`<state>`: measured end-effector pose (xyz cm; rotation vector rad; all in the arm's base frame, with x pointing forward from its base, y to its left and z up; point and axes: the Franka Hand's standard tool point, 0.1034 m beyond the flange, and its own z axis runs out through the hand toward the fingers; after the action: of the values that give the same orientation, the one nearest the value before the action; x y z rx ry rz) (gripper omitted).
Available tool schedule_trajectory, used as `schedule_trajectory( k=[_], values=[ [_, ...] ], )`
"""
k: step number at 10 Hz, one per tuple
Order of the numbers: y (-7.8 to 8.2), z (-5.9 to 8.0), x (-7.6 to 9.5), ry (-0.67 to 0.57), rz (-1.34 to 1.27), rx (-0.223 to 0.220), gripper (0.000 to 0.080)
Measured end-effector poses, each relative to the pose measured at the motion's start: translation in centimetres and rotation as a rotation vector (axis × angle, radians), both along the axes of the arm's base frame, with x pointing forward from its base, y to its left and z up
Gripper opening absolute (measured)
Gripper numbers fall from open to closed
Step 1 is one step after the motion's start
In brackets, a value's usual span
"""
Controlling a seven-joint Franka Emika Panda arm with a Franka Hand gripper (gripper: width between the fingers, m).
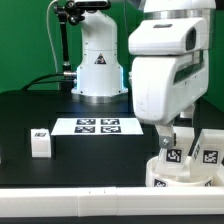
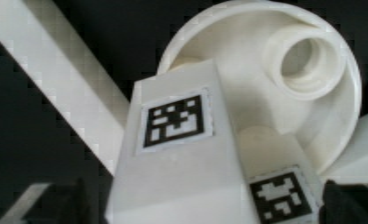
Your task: Assemble stool
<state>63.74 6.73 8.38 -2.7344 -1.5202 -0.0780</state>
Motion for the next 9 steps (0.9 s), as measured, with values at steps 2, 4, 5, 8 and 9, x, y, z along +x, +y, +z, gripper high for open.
schedule_trajectory(
  k=[2, 4, 5, 8, 9],
  values=[
    [-0.37, -0.12, -0.04, 0.0, -0.014, 0.0, 0.0648],
    [-0.41, -0.14, -0.05, 0.001, -0.015, 0.0, 0.0413],
    [-0.44, -0.14, -0.05, 0.001, -0.015, 0.0, 0.0413],
    [-0.47, -0.15, -0.05, 0.002, -0.042, 0.001, 0.0337],
    [-0.49, -0.15, -0.05, 0.002, -0.042, 0.001, 0.0338]
  ],
)
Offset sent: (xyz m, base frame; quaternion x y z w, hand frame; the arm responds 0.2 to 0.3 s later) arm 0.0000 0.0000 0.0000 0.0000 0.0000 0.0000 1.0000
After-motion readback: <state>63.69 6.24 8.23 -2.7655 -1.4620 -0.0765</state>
